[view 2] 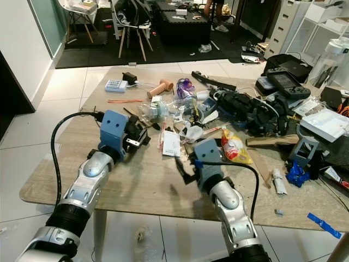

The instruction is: Picking trash to rubbish bin

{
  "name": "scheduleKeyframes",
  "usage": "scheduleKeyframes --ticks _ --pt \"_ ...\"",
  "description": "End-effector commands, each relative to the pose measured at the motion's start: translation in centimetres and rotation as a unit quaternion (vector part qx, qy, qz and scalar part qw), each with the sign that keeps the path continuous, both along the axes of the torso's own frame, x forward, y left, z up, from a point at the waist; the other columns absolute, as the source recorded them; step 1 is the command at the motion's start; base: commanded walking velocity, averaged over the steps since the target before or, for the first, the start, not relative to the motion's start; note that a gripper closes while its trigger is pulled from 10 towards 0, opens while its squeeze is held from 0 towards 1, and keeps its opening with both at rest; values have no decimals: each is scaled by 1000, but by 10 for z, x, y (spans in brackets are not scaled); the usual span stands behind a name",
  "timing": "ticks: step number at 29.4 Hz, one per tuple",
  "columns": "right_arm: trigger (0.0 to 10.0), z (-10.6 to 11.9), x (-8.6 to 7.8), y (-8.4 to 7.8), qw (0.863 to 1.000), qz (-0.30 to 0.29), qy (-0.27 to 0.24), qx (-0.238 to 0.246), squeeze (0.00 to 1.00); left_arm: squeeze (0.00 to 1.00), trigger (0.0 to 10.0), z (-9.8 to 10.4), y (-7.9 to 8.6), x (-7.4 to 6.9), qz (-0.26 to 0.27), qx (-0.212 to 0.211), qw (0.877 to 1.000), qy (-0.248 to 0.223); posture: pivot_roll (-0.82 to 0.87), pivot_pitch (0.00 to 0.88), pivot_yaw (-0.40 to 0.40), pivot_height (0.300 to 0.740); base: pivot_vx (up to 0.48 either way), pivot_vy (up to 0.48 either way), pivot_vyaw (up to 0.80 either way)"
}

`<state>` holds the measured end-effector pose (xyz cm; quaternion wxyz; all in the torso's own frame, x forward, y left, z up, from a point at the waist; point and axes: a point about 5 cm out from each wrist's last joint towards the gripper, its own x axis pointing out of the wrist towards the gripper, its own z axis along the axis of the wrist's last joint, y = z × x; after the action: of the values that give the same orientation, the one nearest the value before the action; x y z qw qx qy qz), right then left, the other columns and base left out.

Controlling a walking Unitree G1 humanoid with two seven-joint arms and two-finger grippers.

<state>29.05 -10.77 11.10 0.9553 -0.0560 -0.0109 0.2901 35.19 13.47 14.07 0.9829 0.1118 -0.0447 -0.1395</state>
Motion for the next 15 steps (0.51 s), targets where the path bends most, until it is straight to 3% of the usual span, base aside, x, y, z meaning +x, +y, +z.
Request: scheduleKeyframes --ticks 1,4,8,15 --pt "10000 0 -6 5 999 36 13 5 0 0 10000 -16 2 -2 1 20 999 36 -98 55 -17 740 0 0 0" --pt "10000 1 -8 7 999 52 12 9 0 0 10000 -16 2 -2 0 19 999 35 -98 55 -17 740 0 0 0" --pt "10000 19 -7 7 996 57 -74 0 0 0 10000 -17 0 -3 -9 17 999 38 -98 59 -18 740 0 0 0" --pt "10000 27 -5 4 994 40 -100 -13 0 0 10000 -18 -2 -4 -15 16 999 40 -100 66 -18 740 0 0 0"
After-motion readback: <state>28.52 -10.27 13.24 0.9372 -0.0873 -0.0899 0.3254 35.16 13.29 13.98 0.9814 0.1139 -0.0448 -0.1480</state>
